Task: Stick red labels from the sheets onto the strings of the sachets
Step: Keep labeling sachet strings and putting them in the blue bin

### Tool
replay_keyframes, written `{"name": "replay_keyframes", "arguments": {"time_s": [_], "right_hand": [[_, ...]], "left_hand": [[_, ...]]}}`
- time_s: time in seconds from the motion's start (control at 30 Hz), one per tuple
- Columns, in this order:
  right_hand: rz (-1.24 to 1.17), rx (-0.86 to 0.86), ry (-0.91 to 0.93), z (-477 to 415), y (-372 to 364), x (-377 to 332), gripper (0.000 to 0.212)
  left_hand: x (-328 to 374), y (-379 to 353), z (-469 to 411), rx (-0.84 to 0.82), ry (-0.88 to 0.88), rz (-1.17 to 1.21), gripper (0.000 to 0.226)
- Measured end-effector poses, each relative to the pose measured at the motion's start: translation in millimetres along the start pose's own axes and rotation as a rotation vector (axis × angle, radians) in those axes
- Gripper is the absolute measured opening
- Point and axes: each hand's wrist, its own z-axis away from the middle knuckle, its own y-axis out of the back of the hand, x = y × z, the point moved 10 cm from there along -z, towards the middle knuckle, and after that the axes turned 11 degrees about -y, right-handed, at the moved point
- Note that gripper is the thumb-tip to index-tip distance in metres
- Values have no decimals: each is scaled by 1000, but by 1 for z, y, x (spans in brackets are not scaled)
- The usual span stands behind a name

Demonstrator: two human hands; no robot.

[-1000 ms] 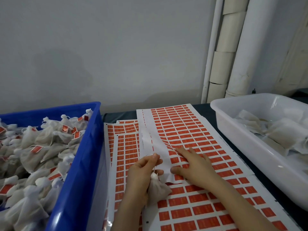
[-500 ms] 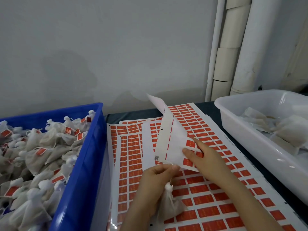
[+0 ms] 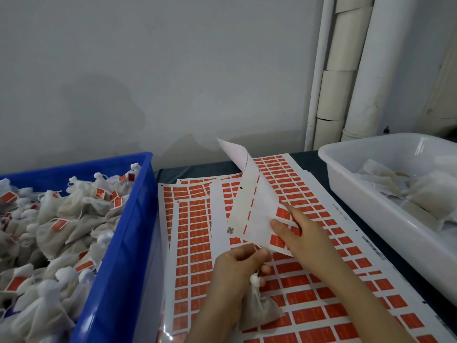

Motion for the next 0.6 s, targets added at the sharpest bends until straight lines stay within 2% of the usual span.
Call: {"name": "replay_keyframes", "arguments": {"time_s": [0.2,0.3,0.37,0.43,0.53,0.57,0.6], "right_hand": [[71,-2,48,3,-3,-3,85],[72,74,77,7,4,-8,80],[47,157,141,14,16,-14,67],[37,192,236,23,25,-21,43],[47,119,336,36,26,-31,13],[56,78,360,39,23,-33,8],[67,44,382,42,20,-35,12]], "left_hand": [[-3,-4,0,-35,15,-5,21],[-4,-5,0,-56,18,3,25],[-3,-6,0,-70,16,27,26],[-1,-6,1,-75,7,38,26],[3,-8,2,-95,-27,66,24],[4,-8,2,-100,-43,76,24],[6,-8,2,-104,-59,81,23]]}}
